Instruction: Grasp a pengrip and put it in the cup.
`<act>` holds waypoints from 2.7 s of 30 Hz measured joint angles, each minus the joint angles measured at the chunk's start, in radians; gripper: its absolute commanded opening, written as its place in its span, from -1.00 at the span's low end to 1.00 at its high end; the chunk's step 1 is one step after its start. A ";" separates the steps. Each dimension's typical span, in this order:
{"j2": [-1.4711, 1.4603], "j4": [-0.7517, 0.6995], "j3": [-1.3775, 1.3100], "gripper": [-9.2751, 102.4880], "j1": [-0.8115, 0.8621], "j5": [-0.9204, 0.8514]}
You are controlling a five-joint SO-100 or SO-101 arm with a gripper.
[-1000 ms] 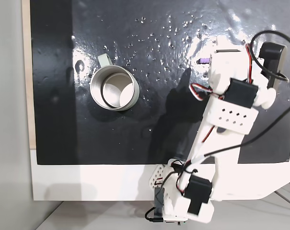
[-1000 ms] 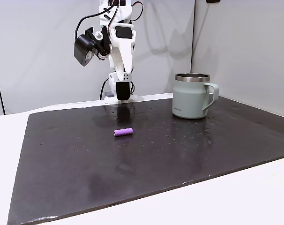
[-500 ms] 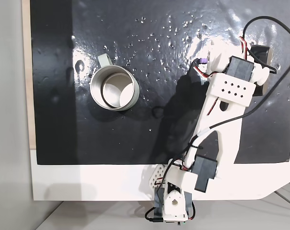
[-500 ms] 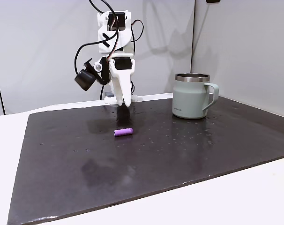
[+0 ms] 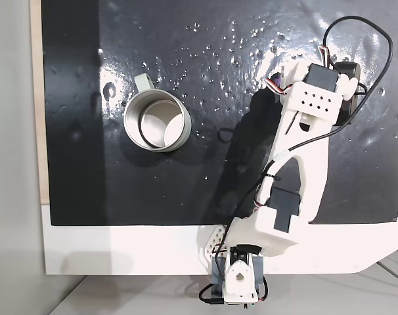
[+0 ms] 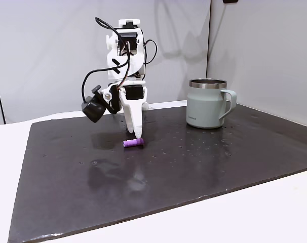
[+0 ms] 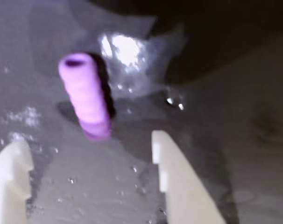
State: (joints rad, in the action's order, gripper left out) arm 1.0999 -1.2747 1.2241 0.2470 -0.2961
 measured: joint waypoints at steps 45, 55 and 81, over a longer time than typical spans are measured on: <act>0.202 -0.147 -0.181 -0.83 0.038 -0.015; 0.506 -0.218 -0.181 -0.83 0.031 -0.015; 0.735 -0.379 -0.109 -0.83 -0.592 0.212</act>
State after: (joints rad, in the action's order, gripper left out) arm 1.8346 -1.6536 1.1152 -0.3451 -0.0844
